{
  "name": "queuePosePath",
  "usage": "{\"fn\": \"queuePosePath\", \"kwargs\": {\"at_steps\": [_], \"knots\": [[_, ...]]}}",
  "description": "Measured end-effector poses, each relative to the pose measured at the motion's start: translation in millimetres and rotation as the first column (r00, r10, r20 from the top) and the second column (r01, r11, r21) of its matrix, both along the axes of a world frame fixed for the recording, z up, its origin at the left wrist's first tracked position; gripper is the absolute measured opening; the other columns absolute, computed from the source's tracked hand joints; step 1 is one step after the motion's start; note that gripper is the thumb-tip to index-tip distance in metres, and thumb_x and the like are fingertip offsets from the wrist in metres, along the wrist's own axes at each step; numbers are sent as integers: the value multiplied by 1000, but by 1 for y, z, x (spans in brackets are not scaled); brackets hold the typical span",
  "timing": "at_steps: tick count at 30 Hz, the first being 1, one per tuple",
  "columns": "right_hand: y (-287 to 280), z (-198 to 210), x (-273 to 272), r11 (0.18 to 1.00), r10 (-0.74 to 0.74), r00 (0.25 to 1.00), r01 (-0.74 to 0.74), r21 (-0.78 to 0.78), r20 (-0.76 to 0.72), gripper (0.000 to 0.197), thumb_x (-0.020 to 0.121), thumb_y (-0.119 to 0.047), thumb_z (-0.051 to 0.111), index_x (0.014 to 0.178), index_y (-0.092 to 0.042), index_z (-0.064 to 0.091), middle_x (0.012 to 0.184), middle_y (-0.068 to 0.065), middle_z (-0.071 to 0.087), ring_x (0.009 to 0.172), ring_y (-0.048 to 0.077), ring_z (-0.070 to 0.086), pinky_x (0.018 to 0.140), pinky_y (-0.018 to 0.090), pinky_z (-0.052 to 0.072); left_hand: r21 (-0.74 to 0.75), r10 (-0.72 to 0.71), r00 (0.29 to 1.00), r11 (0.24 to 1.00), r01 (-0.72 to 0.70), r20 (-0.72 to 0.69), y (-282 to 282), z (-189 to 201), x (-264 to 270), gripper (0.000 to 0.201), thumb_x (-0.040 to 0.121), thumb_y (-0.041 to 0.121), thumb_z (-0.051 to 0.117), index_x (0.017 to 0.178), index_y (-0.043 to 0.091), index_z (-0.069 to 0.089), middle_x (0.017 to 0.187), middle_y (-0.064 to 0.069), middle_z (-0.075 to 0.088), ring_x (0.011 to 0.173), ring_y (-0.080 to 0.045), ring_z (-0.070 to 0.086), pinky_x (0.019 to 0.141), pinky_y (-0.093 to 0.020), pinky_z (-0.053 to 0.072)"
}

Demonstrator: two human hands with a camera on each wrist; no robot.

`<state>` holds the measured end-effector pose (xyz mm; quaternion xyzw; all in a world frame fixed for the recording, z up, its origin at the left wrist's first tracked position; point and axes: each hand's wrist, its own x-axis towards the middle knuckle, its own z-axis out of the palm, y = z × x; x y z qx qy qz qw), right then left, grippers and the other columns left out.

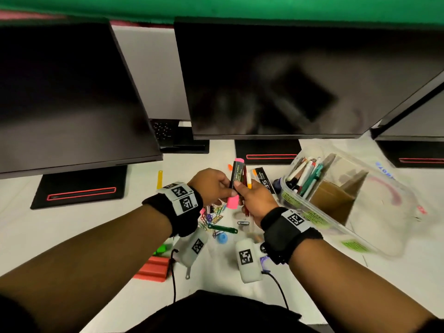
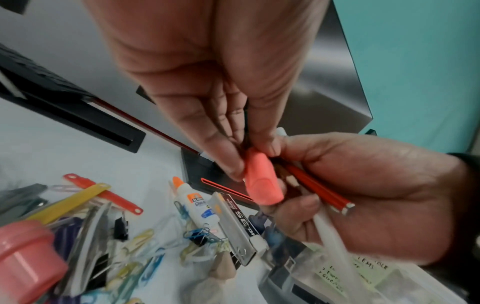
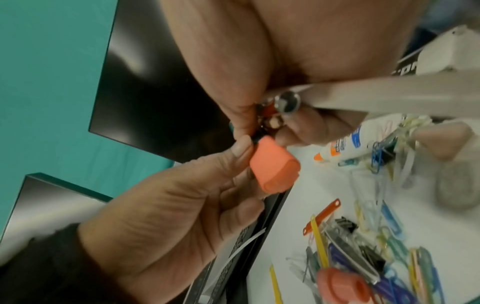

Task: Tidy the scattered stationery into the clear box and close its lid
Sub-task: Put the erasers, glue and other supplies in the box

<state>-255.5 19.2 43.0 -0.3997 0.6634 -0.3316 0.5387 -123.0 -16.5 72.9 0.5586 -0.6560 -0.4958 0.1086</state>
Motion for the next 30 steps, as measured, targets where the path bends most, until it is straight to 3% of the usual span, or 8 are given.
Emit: {"fn": "queuePosePath", "kwargs": {"at_steps": [3,8,12,14,19,24,27,30], "knots": [[-2,6,-12,999,-35,997,34,-13,-76,23,94,-36,49,97,-15,56,89,14,64,83,32,61,78,42,49,-12,9,1000,1000,-9,-26,-4,0,-10,14,79,24,74,75,13,66,66,-4,67,56,-10,63,65,-29,55],[-19,30,-59,973,-231,939,220,-72,-255,38,99,-33,41,65,-16,46,66,7,56,61,24,54,53,29,41,-161,-190,961,961,224,201,-10,-3,-10,17,80,25,71,92,14,68,77,8,63,76,-9,57,63,-11,40],[-39,41,-110,924,-379,864,376,-76,-331,30,98,-24,42,79,-8,58,111,31,62,91,31,59,77,38,48,70,-527,701,820,568,480,-2,-12,17,34,77,33,73,106,18,62,89,5,57,84,-11,51,57,-18,34],[-48,38,-128,919,-369,829,394,-31,-421,30,97,-16,43,103,7,60,115,33,60,106,38,59,85,39,44,213,-638,542,732,647,547,5,-17,36,43,74,37,75,108,15,60,92,5,56,87,-14,51,58,-19,34],[-56,25,-133,932,-254,791,355,80,-556,35,88,-21,56,109,7,61,107,23,63,107,35,60,80,35,43,421,-712,292,641,642,639,22,-29,77,58,73,38,77,120,14,53,122,-6,59,115,-25,53,83,-26,42],[-58,16,-110,949,-216,741,313,42,-636,48,81,-25,60,115,10,54,114,26,60,107,39,57,79,36,41,453,-714,208,613,647,668,34,-35,94,73,66,40,81,125,17,43,128,-8,51,118,-30,51,95,-40,44],[-54,10,-97,973,-145,659,230,14,-738,57,80,-26,60,124,8,46,128,29,49,119,42,48,97,42,40,442,-706,178,597,670,685,39,-41,95,75,66,38,82,126,17,42,129,-8,49,119,-30,50,96,-41,44],[-46,6,-87,989,-54,574,141,34,-817,66,86,-25,53,140,6,30,149,26,26,139,39,24,116,45,21,441,-700,157,591,675,697,41,-47,95,77,65,38,82,128,16,41,131,-9,48,120,-30,49,97,-40,42]]}}
